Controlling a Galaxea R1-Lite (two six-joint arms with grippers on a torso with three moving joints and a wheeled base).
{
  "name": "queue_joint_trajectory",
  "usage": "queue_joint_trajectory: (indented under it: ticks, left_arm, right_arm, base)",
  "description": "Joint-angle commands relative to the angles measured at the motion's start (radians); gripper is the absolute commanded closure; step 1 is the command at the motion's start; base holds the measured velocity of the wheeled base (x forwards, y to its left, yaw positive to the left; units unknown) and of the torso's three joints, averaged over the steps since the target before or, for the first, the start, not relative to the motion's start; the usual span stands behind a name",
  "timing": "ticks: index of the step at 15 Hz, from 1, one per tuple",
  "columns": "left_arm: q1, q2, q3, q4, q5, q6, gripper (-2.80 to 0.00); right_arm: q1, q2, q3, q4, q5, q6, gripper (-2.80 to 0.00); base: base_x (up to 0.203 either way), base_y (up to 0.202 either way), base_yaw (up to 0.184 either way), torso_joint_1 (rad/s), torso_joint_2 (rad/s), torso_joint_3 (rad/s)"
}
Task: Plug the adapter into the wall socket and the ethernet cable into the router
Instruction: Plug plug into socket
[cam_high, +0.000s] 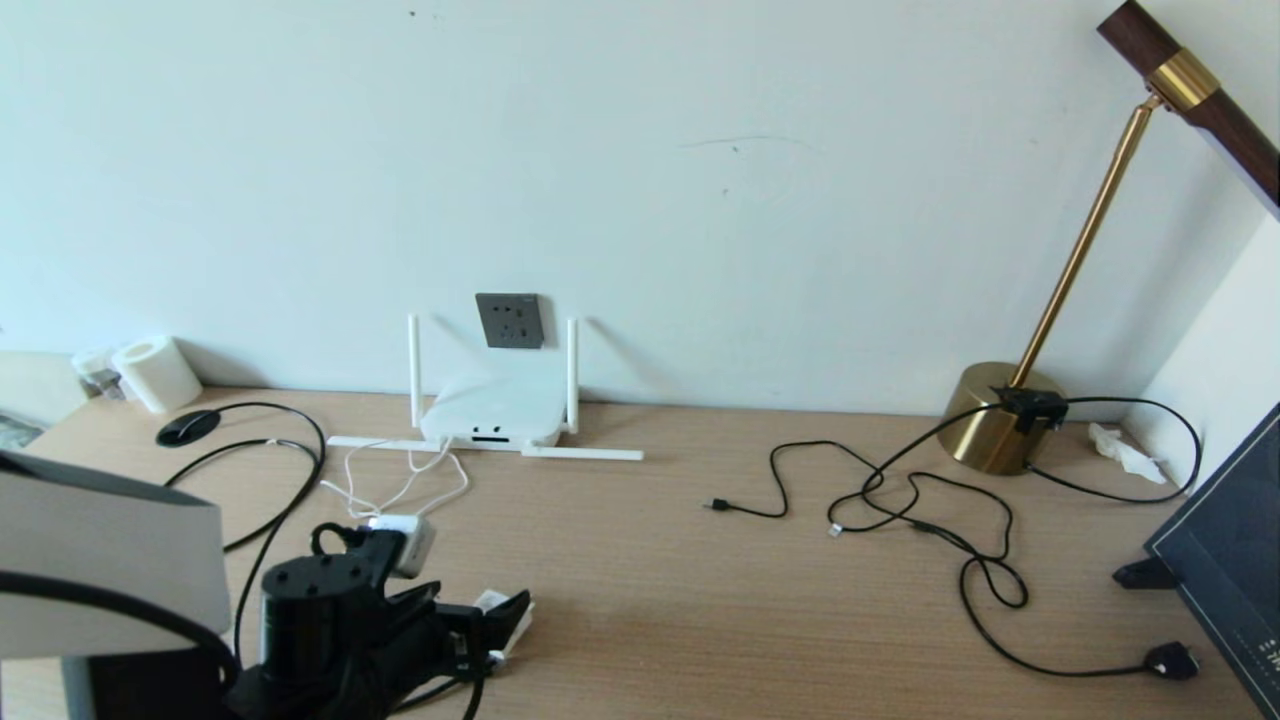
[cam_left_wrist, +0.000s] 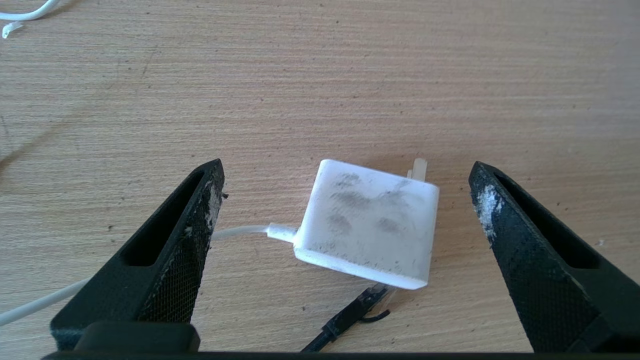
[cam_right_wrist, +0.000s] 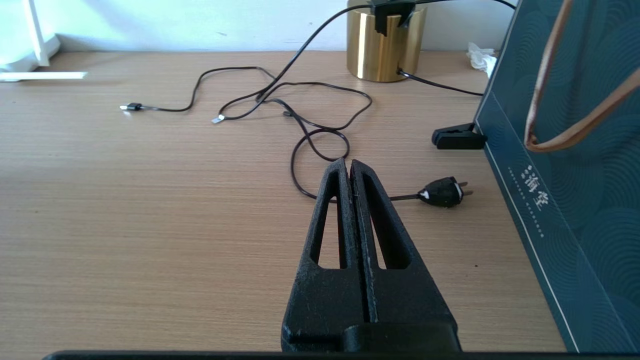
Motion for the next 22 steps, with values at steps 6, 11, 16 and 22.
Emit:
queue_joint_trajectory:
  ticks: [6,11,16,22]
  left_arm:
    - [-0.001,0.031,0.003,-0.009,-0.010,0.059,-2.80]
    - [-0.001,0.034,0.020,-0.009,-0.010,0.063,-2.80]
    - [-0.022,0.048,0.015,-0.009,-0.010,0.069,-2.80]
    - [-0.044,0.068,-0.002,-0.009,-0.008,0.071,-2.80]
  right_arm:
    - [0.000,0.002,0.000,-0.001,-0.001,0.000,0.00]
    - [0.000,0.002,0.000,-0.001,-0.001,0.000,0.00]
    - [0.000,0.002,0.000,-0.001,-0.001,0.000,0.00]
    - [0.000,0.002,0.000,-0.001,-0.001,0.000,0.00]
  base:
    - [0.000,0.000,0.000,0.000,0.00,0.000]
    - [0.000,0.000,0.000,0.000,0.00,0.000]
    - [0.000,0.000,0.000,0.000,0.00,0.000]
    - [0.000,0.000,0.000,0.000,0.00,0.000]
